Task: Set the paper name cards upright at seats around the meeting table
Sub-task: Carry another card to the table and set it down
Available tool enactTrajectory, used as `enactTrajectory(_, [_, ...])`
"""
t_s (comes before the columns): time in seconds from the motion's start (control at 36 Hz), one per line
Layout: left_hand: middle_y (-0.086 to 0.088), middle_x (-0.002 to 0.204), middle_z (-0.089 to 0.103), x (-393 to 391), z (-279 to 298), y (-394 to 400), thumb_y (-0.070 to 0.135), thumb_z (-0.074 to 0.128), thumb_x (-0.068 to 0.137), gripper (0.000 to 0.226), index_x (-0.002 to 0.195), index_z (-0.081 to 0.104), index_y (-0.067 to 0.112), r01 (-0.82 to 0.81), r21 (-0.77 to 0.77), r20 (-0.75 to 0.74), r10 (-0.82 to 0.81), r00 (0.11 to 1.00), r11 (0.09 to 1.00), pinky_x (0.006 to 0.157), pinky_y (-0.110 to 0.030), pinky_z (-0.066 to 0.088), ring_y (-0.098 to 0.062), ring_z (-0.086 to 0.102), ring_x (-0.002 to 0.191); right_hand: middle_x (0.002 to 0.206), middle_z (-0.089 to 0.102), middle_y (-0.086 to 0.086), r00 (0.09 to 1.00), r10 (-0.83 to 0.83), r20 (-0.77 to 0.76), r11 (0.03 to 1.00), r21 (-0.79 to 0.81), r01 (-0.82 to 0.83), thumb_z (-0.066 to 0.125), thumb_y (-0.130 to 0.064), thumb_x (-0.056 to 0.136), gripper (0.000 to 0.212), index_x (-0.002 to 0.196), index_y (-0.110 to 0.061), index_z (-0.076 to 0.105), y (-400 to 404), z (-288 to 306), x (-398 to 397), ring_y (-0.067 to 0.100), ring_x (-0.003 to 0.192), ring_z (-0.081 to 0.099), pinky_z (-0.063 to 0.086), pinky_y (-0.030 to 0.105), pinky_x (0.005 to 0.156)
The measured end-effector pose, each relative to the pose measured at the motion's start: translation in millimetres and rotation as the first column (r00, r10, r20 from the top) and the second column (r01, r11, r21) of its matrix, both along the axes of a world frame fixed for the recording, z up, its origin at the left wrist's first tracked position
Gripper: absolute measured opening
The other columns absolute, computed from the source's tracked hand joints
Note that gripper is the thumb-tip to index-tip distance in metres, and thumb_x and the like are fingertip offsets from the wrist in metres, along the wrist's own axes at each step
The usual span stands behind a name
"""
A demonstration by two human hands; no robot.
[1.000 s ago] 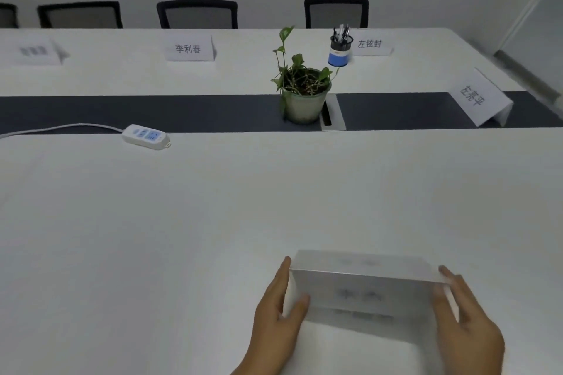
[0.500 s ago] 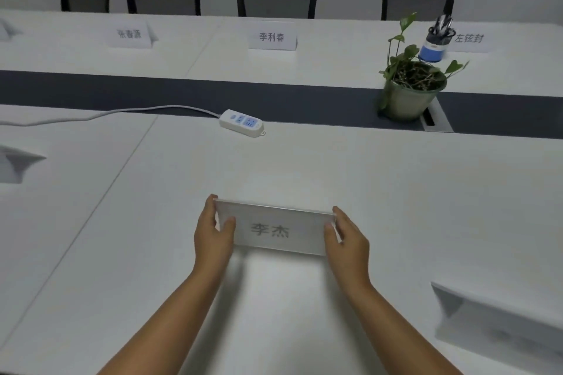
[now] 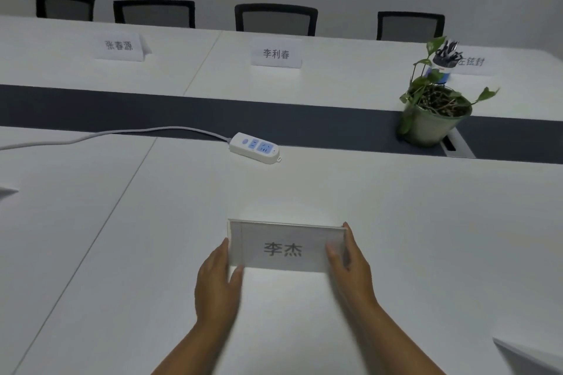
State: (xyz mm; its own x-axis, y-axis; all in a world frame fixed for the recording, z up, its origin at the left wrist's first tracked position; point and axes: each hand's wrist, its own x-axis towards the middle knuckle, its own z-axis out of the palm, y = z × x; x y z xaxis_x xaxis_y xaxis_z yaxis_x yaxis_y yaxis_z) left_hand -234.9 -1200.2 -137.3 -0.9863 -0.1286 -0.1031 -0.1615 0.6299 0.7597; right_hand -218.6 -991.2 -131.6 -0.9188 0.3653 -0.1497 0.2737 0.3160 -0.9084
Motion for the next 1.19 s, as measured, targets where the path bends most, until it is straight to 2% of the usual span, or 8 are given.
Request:
enactTrajectory(0.11, [-0.007, 0.115, 0.063, -1, -19, -2, 0.017, 0.057, 0.083, 0.045, 0.127, 0.047, 0.015, -0.037, -0.083, -0.031, 0.035, 0.999, 0.996, 0.088, -0.041, 0.045, -0.029, 0.050, 0.111, 0.136, 0.047, 0.010, 0.997, -0.025, 0.067, 0.989, 0.148, 0.015, 0.034, -0.054, 0.080, 0.068, 0.135, -0.015, 0.036, -2, -22, 3, 0.028, 0.128, 0.040, 0.035, 0.044, 0.106])
enactTrajectory(0.22, [-0.011, 0.086, 0.066, -10, -22, 3, 0.018, 0.058, 0.083, 0.026, 0.106, 0.061, 0.006, -0.106, -0.035, -0.057, 0.104, 0.993, 0.994, 0.075, -0.041, 0.045, -0.035, 0.055, 0.095, 0.111, 0.059, 0.010, 0.999, -0.042, 0.000, 0.970, 0.239, 0.041, 0.027, -0.033, 0.084, 0.049, 0.118, -0.006, 0.050, 0, -35, -1, 0.025, 0.106, 0.052, 0.039, 0.031, 0.085])
enactTrajectory(0.33, [-0.004, 0.060, 0.056, -15, -25, 9, 0.020, 0.059, 0.083, 0.018, 0.085, 0.063, 0.002, -0.138, -0.055, -0.119, 0.131, 0.984, 0.989, 0.065, -0.036, 0.040, -0.033, 0.052, 0.082, 0.100, 0.061, 0.008, 0.994, -0.101, -0.047, 0.956, 0.271, 0.110, 0.025, -0.034, 0.086, 0.047, 0.110, -0.006, 0.053, 0, -41, -7, 0.024, 0.097, 0.053, 0.038, 0.029, 0.078])
enactTrajectory(0.44, [-0.010, 0.068, 0.063, -24, -28, 12, 0.020, 0.059, 0.083, 0.019, 0.089, 0.064, 0.003, -0.153, -0.097, -0.144, 0.138, 0.980, 0.984, 0.065, -0.032, 0.036, -0.032, 0.052, 0.081, 0.083, 0.057, -0.005, 0.981, -0.152, -0.117, 0.932, 0.313, 0.181, 0.020, -0.046, 0.081, 0.058, 0.098, -0.007, 0.060, 0, -44, -14, 0.019, 0.088, 0.050, 0.034, 0.026, 0.076])
enactTrajectory(0.56, [-0.017, 0.086, 0.068, -34, -30, 12, 0.018, 0.060, 0.082, 0.024, 0.102, 0.063, 0.004, -0.152, -0.134, -0.133, 0.134, 0.982, 0.979, 0.070, -0.037, 0.042, -0.035, 0.054, 0.085, 0.059, 0.036, -0.019, 0.974, -0.150, -0.168, 0.901, 0.382, 0.204, 0.027, -0.038, 0.081, 0.025, 0.060, -0.028, 0.037, 2, -44, -15, 0.018, 0.073, 0.042, 0.026, 0.021, 0.067])
enactTrajectory(0.67, [-0.017, 0.096, 0.067, -42, -31, 10, 0.021, 0.058, 0.083, 0.029, 0.108, 0.061, 0.007, -0.143, -0.157, -0.108, 0.127, 0.986, 0.977, 0.072, -0.039, 0.045, -0.035, 0.056, 0.089, 0.063, 0.037, -0.015, 0.976, -0.135, -0.173, 0.893, 0.406, 0.196, 0.028, -0.037, 0.080, 0.023, 0.064, -0.022, 0.035, 3, -49, -13, 0.018, 0.073, 0.042, 0.029, 0.025, 0.069])
enactTrajectory(0.86, [-0.017, 0.094, 0.068, -43, -31, 11, 0.022, 0.060, 0.082, 0.028, 0.104, 0.062, 0.005, -0.131, -0.163, -0.122, 0.111, 0.986, 0.978, 0.072, -0.038, 0.045, -0.035, 0.057, 0.087, 0.072, 0.062, 0.007, 0.971, -0.183, -0.151, 0.885, 0.406, 0.230, 0.027, -0.038, 0.081, 0.046, 0.071, -0.004, 0.057, 1, -49, -17, 0.022, 0.078, 0.047, 0.034, 0.029, 0.070])
enactTrajectory(1.19, [-0.013, 0.074, 0.063, -41, -33, 9, 0.023, 0.058, 0.083, 0.021, 0.090, 0.063, 0.004, -0.133, -0.151, -0.146, 0.111, 0.983, 0.980, 0.060, -0.031, 0.035, -0.029, 0.052, 0.072, 0.090, 0.069, 0.008, 0.970, -0.212, -0.120, 0.848, 0.470, 0.244, 0.029, -0.040, 0.082, 0.051, 0.091, -0.004, 0.064, -4, -43, -19, 0.030, 0.095, 0.053, 0.045, 0.043, 0.079])
